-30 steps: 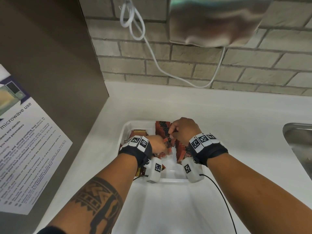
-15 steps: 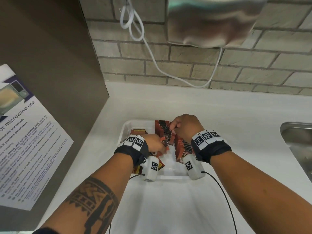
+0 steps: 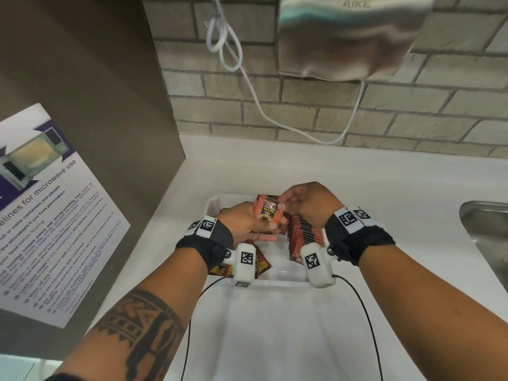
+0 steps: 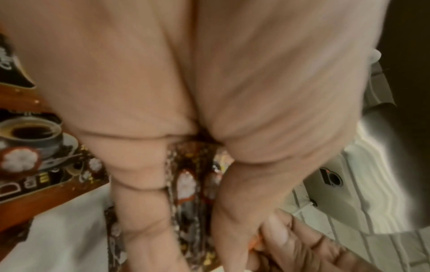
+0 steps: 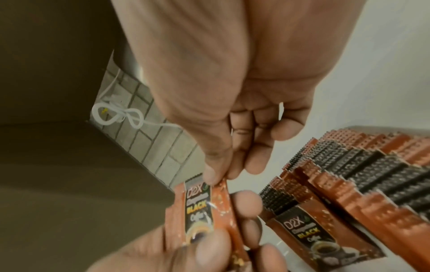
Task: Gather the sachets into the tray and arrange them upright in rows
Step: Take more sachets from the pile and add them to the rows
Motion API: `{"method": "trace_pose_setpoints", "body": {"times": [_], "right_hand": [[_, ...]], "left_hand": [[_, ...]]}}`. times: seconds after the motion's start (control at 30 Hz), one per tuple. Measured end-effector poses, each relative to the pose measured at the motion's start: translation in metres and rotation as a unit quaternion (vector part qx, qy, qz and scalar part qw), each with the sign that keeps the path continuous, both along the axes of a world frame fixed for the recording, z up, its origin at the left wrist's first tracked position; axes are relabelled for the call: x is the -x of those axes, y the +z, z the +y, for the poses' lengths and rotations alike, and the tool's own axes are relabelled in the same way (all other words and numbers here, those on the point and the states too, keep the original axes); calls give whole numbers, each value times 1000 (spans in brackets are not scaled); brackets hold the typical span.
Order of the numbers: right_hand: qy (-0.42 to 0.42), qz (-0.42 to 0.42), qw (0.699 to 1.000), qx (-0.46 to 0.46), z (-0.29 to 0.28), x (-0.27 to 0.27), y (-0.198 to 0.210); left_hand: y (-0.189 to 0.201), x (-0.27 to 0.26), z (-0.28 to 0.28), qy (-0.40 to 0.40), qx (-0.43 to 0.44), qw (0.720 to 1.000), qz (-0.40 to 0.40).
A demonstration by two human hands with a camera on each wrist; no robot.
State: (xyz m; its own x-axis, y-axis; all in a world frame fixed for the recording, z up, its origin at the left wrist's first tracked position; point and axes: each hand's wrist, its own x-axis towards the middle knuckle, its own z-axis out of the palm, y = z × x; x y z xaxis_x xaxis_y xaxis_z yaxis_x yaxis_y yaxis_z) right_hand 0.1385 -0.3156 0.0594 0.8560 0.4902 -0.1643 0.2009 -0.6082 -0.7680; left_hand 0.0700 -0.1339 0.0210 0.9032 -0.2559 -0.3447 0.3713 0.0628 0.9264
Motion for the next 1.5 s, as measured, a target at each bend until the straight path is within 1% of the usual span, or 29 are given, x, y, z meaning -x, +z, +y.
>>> {"method": "trace_pose_setpoints", "body": {"times": [0.13, 0.27, 0.33, 0.4, 0.43, 0.47, 0.53, 0.57, 0.67, 0.73, 0.77, 0.8, 0.9, 0.97, 1.1, 1.3, 1.43, 1.5], "right_hand": [[4, -21, 1000, -6, -4, 1, 8], [24, -42, 999, 3, -3, 3, 12], [31, -49, 998, 13, -2, 4, 15], [33, -67, 996, 38, -1, 4, 16], [30, -80, 995, 51, 0, 4, 17], [26, -92, 993, 64, 0, 3, 18], [21, -105, 991, 85, 2, -1, 16], [22, -107, 989, 98, 3, -2, 14], [21, -110, 986, 127, 6, -3, 3], [15, -110, 984, 138, 8, -3, -5], [10, -108, 984, 145, 10, -3, -9], [6, -104, 983, 153, 12, -2, -12], [-1, -96, 981, 170, 16, -3, -21], [-7, -96, 979, 177, 17, -5, -26], [3, -99, 971, 218, 19, -7, -30], [10, -96, 966, 239, 21, -11, -32], [1, -72, 969, 235, 22, -15, -31], [2, -74, 970, 232, 23, -15, -31]], "left_hand": [[-1, 5, -3, 3, -32, 999, -31], [-3, 6, -2, 17, -106, 993, -46], [-2, 7, 0, 23, -135, 990, -45], [0, 7, 4, 18, -183, 983, -26], [1, 7, 8, 12, -224, 975, -6], [2, 8, 12, 3, -277, 961, 15], [3, 9, 20, -20, -385, 922, 33], [3, 8, 23, -32, -419, 907, 31], [3, 7, 20, -83, -468, 879, 34], [1, 5, 11, -125, -498, 858, 22], [-1, 3, 6, -140, -505, 852, 14], [-3, 2, -1, -149, -502, 852, 9], [-13, -6, -16, -159, -464, 871, 20], [-19, -12, -22, -156, -455, 876, 28], [-28, -22, -25, -164, -464, 870, 42], [-31, -27, -24, -179, -476, 859, 52], [-31, -30, -23, -173, -458, 871, 51], [-32, -31, -23, -171, -453, 873, 52]]}}
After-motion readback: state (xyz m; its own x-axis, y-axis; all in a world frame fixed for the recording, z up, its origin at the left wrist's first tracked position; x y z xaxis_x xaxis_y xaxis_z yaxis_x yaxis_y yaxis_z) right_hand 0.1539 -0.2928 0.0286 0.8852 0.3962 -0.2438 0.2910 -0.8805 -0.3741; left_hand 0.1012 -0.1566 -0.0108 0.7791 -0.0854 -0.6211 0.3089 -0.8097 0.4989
